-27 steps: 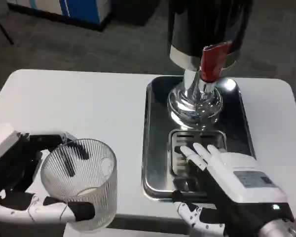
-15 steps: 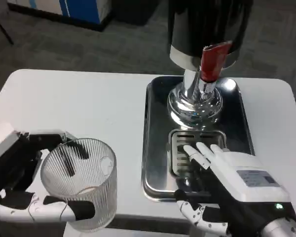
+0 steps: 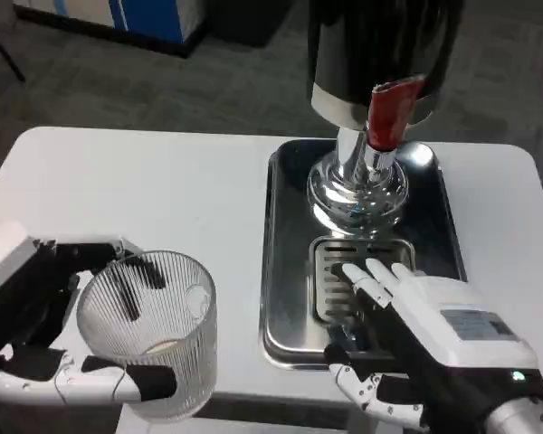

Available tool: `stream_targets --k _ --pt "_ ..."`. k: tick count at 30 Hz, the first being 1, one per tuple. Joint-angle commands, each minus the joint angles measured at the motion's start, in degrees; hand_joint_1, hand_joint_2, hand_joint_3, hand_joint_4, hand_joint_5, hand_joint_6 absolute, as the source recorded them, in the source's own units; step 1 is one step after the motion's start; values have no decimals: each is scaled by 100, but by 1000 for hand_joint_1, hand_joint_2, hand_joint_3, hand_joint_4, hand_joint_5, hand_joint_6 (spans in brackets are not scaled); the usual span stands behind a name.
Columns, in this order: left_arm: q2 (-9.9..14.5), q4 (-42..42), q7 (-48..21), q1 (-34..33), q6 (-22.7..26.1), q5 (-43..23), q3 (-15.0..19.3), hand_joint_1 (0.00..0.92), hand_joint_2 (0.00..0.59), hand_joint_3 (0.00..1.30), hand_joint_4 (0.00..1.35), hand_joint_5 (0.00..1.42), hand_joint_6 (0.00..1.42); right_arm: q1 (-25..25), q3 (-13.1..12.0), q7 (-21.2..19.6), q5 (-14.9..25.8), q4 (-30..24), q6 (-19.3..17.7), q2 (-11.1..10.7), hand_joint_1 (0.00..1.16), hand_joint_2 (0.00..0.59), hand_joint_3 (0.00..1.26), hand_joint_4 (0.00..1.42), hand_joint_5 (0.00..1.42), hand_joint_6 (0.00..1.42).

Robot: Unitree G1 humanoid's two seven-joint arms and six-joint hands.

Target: Grasp the cup under the faucet to collect the drink, then remove the cup.

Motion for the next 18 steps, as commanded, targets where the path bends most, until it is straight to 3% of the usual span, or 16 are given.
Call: stream_targets --k 1,8,18 --pt "-73 -64 94 -34 14 2 -51 474 49 972 1124 1320 1424 58 -56 59 39 -123 29 -9 386 494 64 0 0 46" --pt "-55 271 193 -386 22 238 -252 474 49 972 1124 1320 1424 47 -169 94 -26 -182 91 -11 386 494 64 0 0 46" --pt "-162 988 517 -1596 285 857 -1076 474 49 972 1124 1320 1424 38 -468 156 -186 -236 333 1 386 494 53 0 0 47"
